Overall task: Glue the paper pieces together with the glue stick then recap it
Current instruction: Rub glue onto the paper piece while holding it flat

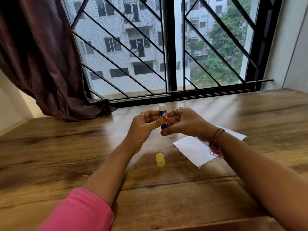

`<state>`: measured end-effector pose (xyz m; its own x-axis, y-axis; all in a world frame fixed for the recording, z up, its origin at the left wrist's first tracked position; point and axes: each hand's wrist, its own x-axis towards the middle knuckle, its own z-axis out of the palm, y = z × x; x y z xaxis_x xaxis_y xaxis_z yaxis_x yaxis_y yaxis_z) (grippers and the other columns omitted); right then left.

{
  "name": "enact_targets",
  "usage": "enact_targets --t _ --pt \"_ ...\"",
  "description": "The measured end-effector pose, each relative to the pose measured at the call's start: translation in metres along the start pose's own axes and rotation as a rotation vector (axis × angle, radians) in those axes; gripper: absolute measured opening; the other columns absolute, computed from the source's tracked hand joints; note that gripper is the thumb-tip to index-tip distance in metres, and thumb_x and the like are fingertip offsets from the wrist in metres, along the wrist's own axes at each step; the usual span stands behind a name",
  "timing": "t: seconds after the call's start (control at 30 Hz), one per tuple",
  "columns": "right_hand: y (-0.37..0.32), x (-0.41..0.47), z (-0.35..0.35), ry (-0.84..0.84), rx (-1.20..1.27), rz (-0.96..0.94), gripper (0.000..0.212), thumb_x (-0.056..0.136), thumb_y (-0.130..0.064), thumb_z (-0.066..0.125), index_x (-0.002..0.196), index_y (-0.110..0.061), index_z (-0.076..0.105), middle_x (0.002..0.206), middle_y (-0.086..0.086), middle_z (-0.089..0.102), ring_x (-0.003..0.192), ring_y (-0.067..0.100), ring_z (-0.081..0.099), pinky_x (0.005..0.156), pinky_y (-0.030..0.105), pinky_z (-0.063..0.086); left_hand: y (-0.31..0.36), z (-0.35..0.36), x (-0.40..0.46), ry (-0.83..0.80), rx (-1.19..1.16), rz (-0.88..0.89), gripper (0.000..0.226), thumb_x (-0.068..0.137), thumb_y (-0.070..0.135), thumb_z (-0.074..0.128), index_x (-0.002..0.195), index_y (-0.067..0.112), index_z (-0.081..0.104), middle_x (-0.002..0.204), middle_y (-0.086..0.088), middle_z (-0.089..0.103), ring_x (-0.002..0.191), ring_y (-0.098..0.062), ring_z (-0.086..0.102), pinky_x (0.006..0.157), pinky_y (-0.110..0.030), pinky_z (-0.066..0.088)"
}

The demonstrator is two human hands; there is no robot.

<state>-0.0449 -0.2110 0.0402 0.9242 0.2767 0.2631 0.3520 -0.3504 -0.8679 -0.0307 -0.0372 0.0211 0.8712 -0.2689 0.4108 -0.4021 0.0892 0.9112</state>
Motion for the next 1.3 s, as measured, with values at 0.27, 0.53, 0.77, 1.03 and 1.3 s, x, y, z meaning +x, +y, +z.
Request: enact_targets --t 0.27,0.53,0.77,1.03,1.3 --pt "0.001 -0.002 -0.006 -0.106 0.168 0.007 0.046 0.071 0.009 0.075 0.106 -0.013 0.054 0.085 0.007 0.074 0.079 0.017 0.072 0.072 0.026 0.058 -0.001 -0.003 -0.001 0.026 0.037 0.006 0.033 0.071 0.027 0.073 0.101 0.014 0.068 0.095 -0.004 0.073 0.093 -0.018 0.069 0.081 -0.027 0.053" --pt "0.005 0.0 0.012 0.073 -0.006 -0.032 0.048 0.06 -0.016 0.089 0.094 -0.022 0.057 0.082 0.005 0.069 0.071 0.014 0.065 0.074 0.033 0.057 -0.003 -0.001 -0.001 0.016 0.027 0.009 0.032 0.069 0.029 0.074 0.097 0.017 0.068 0.089 0.0 0.073 0.089 -0.017 0.069 0.078 -0.025 0.054" --pt "0.005 0.003 0.002 -0.064 0.155 -0.038 0.044 0.071 0.006 0.076 0.109 -0.005 0.058 0.088 0.013 0.073 0.086 0.025 0.07 0.088 0.039 0.056 -0.001 -0.002 0.001 0.02 -0.011 0.001 0.034 0.069 0.029 0.075 0.099 0.015 0.069 0.089 -0.002 0.074 0.089 -0.016 0.069 0.076 -0.023 0.052" --pt "0.008 0.002 -0.002 -0.124 0.125 -0.038 0.058 0.071 -0.006 0.08 0.118 -0.023 0.051 0.097 0.006 0.073 0.088 0.019 0.071 0.085 0.033 0.056 -0.003 -0.004 0.002 0.025 0.01 0.007 0.034 0.075 0.024 0.073 0.105 0.01 0.068 0.095 -0.007 0.073 0.092 -0.019 0.069 0.08 -0.027 0.053" --pt "0.006 0.005 0.006 -0.013 0.083 -0.092 0.048 0.068 -0.004 0.082 0.106 -0.02 0.057 0.089 0.018 0.074 0.086 0.029 0.071 0.084 0.039 0.057 -0.002 -0.002 0.002 0.03 0.025 0.001 0.037 0.072 0.028 0.074 0.105 0.012 0.068 0.095 -0.007 0.073 0.094 -0.02 0.069 0.081 -0.027 0.052"
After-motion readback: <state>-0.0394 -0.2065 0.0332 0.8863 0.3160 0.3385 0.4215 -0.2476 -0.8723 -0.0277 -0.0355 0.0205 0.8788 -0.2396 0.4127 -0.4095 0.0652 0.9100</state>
